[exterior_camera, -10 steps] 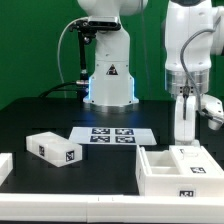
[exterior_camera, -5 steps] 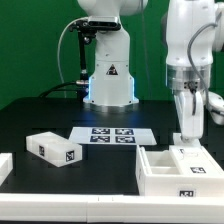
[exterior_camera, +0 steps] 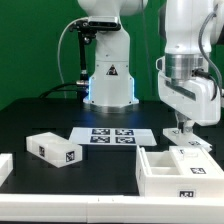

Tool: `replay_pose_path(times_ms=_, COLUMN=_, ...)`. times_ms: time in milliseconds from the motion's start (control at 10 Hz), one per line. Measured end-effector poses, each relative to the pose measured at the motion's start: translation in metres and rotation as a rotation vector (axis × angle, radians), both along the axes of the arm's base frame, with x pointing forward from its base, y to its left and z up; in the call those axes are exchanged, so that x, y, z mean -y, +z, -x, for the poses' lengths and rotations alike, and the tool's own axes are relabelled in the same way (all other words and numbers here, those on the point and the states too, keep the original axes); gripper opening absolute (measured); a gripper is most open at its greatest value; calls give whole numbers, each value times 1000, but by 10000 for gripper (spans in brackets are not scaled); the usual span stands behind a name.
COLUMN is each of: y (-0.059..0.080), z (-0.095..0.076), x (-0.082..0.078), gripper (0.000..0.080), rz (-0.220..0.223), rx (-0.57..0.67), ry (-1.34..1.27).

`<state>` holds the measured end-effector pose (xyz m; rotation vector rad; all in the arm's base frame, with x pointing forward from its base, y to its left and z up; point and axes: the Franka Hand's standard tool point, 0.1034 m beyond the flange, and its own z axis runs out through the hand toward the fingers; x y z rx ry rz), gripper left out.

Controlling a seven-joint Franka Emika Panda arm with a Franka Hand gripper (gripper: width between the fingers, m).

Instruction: Assemble cabinet

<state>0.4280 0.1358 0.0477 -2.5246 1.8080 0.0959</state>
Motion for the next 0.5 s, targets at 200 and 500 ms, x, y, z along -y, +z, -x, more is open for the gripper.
replay_pose_path(times_ms=200, y=2, z=-10, x=14, gripper=64, rz=3, rx=50, ry=346)
replay_pose_path(times_ms=500, y=14, z=-31, x=30, gripper=64, rz=48, rx=175, ry=867)
